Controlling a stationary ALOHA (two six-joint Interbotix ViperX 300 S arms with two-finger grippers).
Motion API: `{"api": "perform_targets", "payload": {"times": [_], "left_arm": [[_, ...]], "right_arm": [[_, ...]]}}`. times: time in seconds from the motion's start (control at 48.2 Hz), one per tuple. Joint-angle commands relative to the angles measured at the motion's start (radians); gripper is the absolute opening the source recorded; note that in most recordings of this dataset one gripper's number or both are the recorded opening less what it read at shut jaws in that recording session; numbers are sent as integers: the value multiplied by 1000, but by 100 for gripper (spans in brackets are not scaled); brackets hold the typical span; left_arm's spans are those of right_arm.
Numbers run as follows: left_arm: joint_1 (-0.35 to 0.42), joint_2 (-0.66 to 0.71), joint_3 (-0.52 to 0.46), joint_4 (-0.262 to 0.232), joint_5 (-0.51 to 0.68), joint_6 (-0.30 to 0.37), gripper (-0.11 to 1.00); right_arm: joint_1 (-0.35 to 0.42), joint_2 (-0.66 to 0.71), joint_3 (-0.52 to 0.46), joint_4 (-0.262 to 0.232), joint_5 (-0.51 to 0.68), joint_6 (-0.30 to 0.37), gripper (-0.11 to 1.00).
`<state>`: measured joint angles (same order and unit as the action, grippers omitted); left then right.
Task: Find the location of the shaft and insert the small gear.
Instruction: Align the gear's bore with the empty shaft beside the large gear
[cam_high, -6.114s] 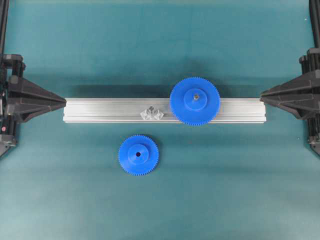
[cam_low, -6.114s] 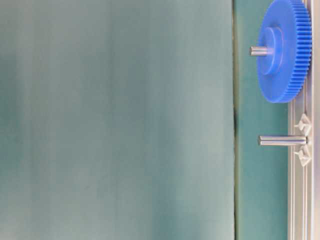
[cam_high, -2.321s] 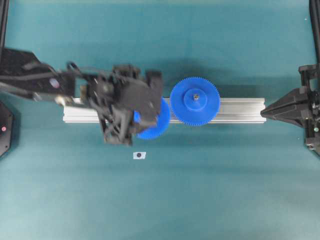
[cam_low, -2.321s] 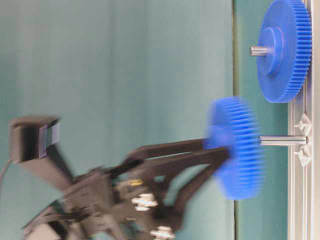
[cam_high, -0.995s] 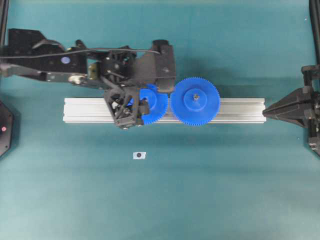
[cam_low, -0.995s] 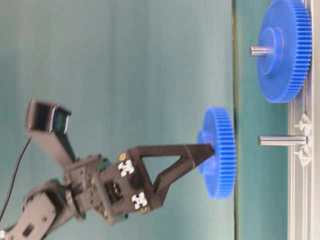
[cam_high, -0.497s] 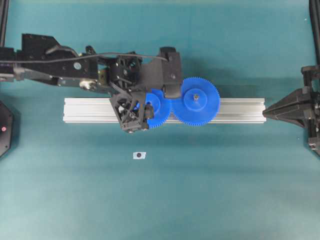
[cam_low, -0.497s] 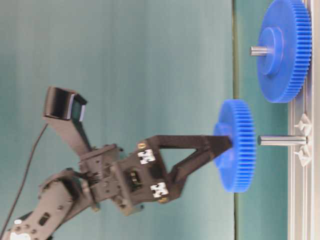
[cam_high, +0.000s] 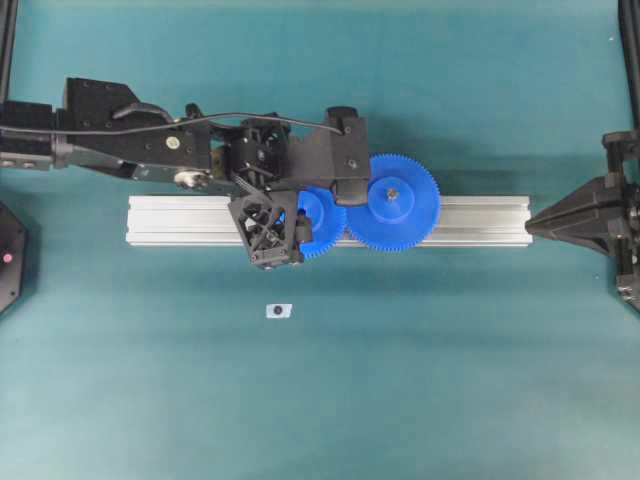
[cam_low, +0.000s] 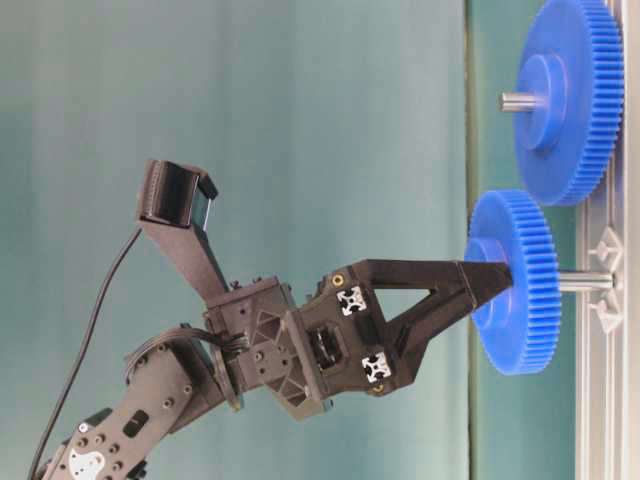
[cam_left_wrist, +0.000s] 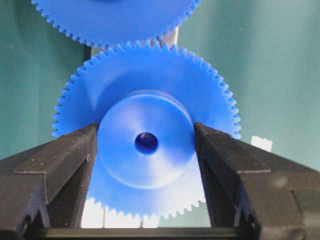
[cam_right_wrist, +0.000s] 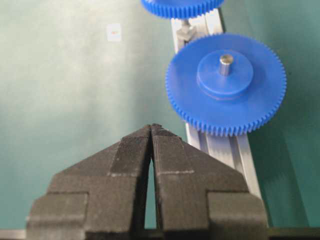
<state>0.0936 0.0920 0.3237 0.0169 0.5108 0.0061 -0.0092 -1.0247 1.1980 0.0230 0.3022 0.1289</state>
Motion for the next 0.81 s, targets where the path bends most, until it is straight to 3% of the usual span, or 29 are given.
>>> {"api": "perform_targets", "payload": {"times": [0.0, 0.788], "left_arm": [[-2, -11, -2, 3, 0, 3, 65], [5, -12, -48, 3, 38, 6, 65]], "right_arm": [[-3, 6, -9, 2, -9, 9, 7], [-11, 5, 0, 3, -29, 9, 8]]}}
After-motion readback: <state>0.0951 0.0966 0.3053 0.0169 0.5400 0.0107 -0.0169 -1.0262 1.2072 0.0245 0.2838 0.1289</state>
